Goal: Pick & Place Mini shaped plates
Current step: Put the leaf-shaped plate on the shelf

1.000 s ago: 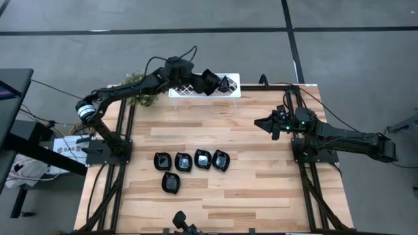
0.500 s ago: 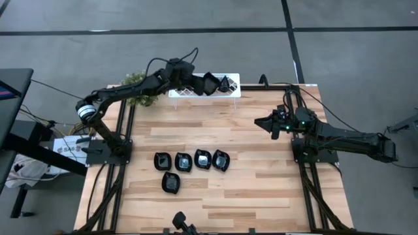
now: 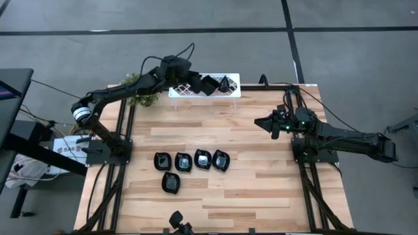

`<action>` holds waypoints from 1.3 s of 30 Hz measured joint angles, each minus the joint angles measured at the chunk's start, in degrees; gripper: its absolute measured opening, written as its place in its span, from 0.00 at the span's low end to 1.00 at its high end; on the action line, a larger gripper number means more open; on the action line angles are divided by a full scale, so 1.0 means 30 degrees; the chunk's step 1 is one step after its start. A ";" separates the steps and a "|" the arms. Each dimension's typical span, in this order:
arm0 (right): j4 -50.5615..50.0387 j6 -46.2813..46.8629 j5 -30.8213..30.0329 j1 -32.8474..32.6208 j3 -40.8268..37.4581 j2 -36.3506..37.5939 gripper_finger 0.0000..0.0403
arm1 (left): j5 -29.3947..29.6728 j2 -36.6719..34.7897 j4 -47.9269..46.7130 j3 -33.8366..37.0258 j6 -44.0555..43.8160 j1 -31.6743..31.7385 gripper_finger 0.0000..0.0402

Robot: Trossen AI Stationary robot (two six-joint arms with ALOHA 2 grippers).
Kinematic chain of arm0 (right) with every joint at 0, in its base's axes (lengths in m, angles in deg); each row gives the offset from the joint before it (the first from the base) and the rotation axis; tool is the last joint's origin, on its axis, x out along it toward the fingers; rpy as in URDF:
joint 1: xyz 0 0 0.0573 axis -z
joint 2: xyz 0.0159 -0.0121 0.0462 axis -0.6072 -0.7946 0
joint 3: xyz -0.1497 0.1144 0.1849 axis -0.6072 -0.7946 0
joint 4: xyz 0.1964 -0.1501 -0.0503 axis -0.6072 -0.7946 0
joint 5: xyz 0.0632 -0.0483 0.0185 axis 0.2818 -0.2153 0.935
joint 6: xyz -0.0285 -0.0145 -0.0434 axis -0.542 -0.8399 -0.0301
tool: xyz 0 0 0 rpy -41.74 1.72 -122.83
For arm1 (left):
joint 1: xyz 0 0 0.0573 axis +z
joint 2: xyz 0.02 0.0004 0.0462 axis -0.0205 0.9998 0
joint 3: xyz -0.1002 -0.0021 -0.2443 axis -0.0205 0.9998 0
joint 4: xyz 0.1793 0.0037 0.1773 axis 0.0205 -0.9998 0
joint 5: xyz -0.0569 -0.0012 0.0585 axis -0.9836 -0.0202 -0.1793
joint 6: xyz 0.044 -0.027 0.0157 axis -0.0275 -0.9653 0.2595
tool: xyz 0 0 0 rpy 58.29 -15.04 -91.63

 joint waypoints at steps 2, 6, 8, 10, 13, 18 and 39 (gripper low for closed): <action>0.0006 0.0000 0.0000 -0.0006 0.0000 0.0000 0.24 | 0.0106 -0.0450 -0.0187 0.0000 -0.0079 0.0000 0.26; 0.0006 0.0000 0.0038 -0.0001 0.0000 0.0000 0.24 | 0.0033 -0.1878 -0.0938 0.0000 -0.0739 -0.0289 0.27; -0.0001 0.0000 0.0051 0.0001 0.0000 0.0000 0.24 | -0.0336 -0.2681 -0.1708 0.0132 -0.0787 -0.0867 0.27; 0.0006 -0.0007 0.0060 -0.0006 0.0000 0.0000 0.24 | -0.0517 -0.3599 -0.2367 0.0729 -0.0788 -0.1733 0.27; 0.0004 -0.0282 0.0066 -0.0006 0.0000 0.0000 0.24 | -0.0573 -0.4968 -0.2603 0.2224 -0.1333 -0.3366 0.27; -0.0004 -0.0363 0.0080 0.0000 0.0000 0.0000 0.24 | 0.0233 -0.7244 -0.2658 0.5354 -0.4952 -0.6343 0.27; -0.1058 -0.0357 0.0135 -0.0006 -0.0004 0.0000 0.24 | 0.1118 -1.2985 -0.3449 1.6779 -2.8412 -1.3987 0.27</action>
